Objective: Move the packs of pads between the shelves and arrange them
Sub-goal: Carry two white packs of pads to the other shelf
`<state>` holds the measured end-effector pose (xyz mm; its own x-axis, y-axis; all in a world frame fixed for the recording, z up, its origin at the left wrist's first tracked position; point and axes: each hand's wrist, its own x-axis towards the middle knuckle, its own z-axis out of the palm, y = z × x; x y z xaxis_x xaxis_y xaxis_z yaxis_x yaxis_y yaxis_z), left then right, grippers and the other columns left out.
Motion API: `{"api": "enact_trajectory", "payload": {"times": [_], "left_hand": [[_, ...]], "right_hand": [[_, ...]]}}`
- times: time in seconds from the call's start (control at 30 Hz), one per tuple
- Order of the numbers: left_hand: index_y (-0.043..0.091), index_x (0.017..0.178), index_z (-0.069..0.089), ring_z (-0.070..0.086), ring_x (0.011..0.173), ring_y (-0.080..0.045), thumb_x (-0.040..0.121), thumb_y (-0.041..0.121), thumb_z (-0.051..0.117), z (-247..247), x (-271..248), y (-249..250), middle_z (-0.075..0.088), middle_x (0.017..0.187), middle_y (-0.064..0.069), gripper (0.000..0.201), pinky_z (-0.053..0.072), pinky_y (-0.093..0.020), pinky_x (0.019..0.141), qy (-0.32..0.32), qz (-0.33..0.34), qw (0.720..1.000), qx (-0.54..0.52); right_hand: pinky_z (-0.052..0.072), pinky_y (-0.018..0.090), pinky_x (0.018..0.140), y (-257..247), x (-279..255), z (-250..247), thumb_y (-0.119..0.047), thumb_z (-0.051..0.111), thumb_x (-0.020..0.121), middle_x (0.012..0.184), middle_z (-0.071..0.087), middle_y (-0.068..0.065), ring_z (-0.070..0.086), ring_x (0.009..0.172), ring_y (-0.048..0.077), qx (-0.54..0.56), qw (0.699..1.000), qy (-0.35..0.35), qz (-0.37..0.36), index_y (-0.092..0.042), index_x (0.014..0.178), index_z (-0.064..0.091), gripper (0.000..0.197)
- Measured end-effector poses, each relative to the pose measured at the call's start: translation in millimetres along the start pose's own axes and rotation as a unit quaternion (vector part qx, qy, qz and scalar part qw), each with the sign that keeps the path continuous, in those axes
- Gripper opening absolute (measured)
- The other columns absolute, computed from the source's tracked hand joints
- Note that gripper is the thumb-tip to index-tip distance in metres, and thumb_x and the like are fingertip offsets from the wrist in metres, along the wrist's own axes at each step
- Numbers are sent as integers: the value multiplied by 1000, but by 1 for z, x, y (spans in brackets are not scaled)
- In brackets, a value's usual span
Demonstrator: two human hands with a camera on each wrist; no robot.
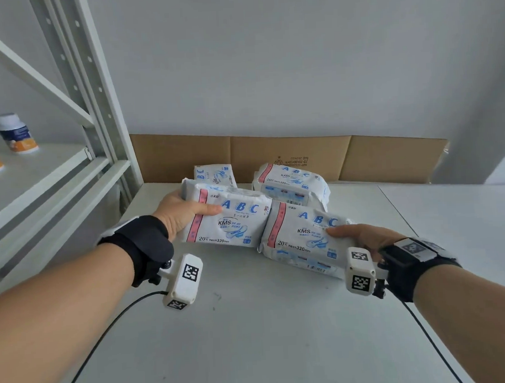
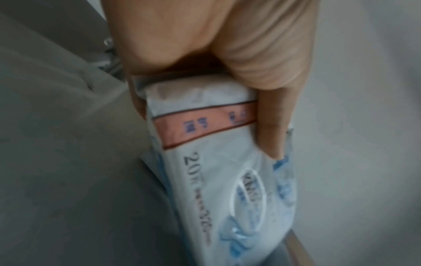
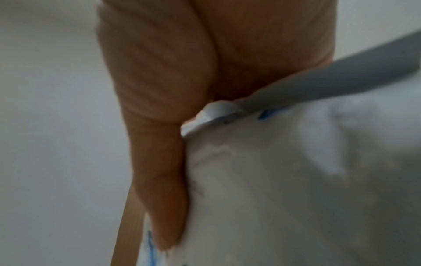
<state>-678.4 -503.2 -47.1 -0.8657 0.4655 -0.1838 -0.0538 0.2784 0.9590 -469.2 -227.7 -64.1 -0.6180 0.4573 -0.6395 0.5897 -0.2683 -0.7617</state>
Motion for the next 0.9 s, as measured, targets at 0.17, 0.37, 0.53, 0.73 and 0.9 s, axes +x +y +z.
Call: {"api": "enact_trajectory", "payload": {"times": [0.17,0.37,0.53,0.73,0.9], "left_hand": [[19,96,66,71,79,-22,64,19,85,16,-5,3,73,90,-3,37,58,-33,62,3,-14,999,-34],[15,107,64,70,83,-20,64,42,83,61,-24,8,73,95,-4,54,55,-33,73,26,-63,991,-111],[14,114,60,65,95,-22,60,60,77,129,-72,28,70,106,-5,74,51,-33,79,0,-71,991,-116],[16,117,60,66,99,-22,61,63,75,240,-166,38,70,108,-4,74,53,-35,86,-88,-62,984,-142],[14,119,59,65,103,-25,65,63,70,343,-254,22,69,111,-9,74,50,-39,96,-163,-92,966,-178]], "right_hand": [[60,42,61,20,-23,-4,-14,76,61,96,74,17,73,78,34,71,997,-2,-30,-9,106,60,48],[60,41,60,47,-70,-44,-10,68,69,101,73,18,72,80,32,165,978,-1,-128,-9,109,59,41],[59,36,59,79,-130,-102,-15,66,71,101,73,15,73,76,28,243,944,20,-220,-9,115,60,45],[59,40,62,150,-217,-177,-16,63,75,101,73,16,73,79,30,303,913,29,-273,-8,117,58,43],[59,40,61,226,-292,-242,-17,59,77,98,74,16,73,79,29,347,890,70,-287,-7,113,62,37]]}}
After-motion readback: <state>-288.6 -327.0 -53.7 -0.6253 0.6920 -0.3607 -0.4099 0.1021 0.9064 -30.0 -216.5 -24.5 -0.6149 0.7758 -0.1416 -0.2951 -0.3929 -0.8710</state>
